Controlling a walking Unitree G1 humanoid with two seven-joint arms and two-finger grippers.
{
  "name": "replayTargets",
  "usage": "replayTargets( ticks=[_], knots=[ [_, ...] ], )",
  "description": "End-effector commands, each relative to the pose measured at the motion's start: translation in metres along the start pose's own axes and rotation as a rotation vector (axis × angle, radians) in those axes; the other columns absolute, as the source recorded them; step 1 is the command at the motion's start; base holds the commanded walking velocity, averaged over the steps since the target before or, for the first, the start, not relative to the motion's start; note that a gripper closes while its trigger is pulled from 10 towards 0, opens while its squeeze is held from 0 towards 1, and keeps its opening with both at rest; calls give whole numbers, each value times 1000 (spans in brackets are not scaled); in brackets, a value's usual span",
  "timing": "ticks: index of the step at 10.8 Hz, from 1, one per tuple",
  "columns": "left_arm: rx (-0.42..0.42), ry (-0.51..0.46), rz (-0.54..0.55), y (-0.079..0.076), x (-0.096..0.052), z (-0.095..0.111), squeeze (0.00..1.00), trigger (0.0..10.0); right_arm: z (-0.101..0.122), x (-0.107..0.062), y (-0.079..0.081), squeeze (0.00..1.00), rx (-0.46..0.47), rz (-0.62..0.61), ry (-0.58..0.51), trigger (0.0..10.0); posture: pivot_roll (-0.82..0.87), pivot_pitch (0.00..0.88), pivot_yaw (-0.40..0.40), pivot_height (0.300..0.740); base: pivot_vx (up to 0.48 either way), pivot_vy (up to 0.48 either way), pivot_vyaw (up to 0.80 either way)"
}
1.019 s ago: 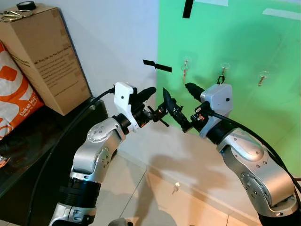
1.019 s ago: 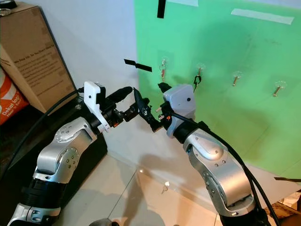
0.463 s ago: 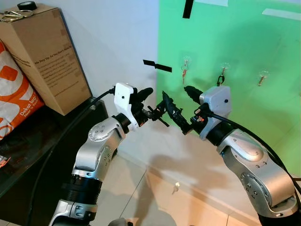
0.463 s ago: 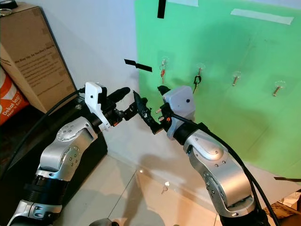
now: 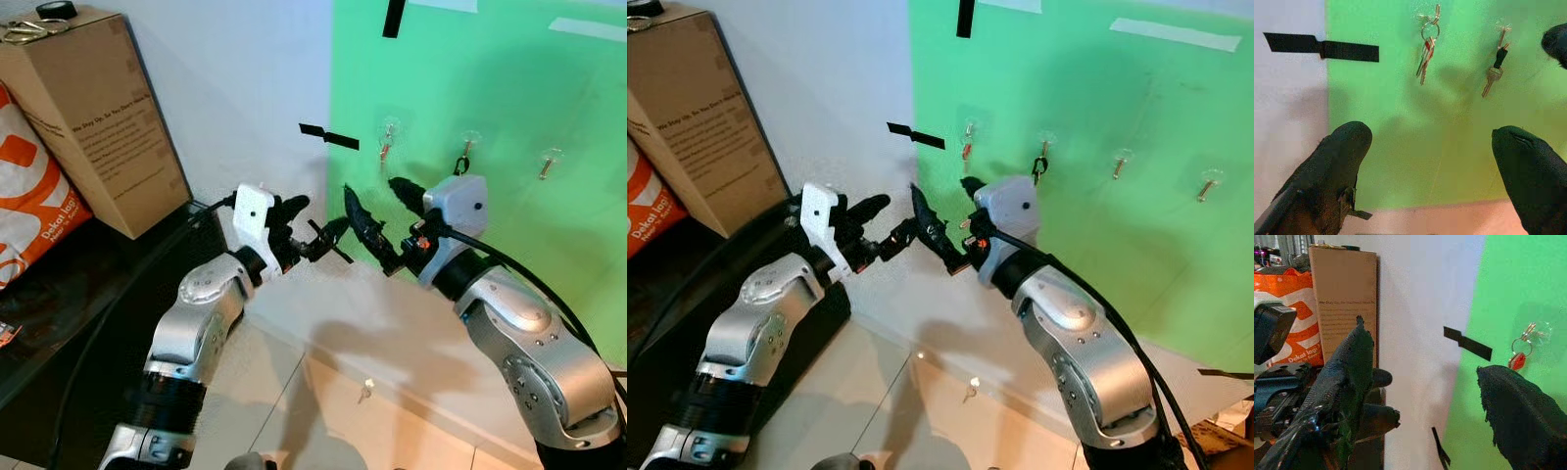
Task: Hang keys on a hook
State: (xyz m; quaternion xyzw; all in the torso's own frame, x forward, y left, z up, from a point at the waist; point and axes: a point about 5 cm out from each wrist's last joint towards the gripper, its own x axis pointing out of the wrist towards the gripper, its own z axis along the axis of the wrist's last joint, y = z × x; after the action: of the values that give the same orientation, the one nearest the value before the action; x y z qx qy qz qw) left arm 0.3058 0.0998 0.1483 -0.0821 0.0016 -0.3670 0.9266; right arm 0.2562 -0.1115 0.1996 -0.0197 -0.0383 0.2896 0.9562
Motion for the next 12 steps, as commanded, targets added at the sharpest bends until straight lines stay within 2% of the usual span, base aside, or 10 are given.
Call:
replayTargets(
  ticks=[1,2,3,5,6,8,10,12],
  knots=[
    [28,-14,-1,1,-7,6,0,10000,-4,-1,-6,0,15,-36,29,10000,-28,0,40,740,0,0,0],
    [37,-12,10,3,-12,6,0,10000,-9,-2,-9,0,22,-65,46,10000,-29,0,41,740,0,0,0],
    [114,29,78,10,-32,3,0,10000,-29,-13,-19,0,49,-146,119,10000,-25,0,39,740,0,0,0],
    [201,106,174,18,-51,-4,0,10000,-47,-28,-23,0,93,-196,177,10000,-24,0,37,740,0,0,0],
    [208,113,184,19,-53,-5,0,10000,-49,-30,-23,0,89,-199,183,10000,-24,0,37,740,0,0,0],
    [322,94,295,16,-70,-6,0,10000,-74,-48,-28,0,139,-284,273,10000,-13,0,25,740,0,0,800],
    [342,114,350,12,-73,-16,0,10000,-93,-59,-39,0,214,-441,322,10000,-12,0,22,740,0,0,800],
    [348,133,367,11,-74,-22,0,10000,-100,-65,-40,0,255,-502,336,10000,-16,0,26,740,0,0,800]
  ],
)
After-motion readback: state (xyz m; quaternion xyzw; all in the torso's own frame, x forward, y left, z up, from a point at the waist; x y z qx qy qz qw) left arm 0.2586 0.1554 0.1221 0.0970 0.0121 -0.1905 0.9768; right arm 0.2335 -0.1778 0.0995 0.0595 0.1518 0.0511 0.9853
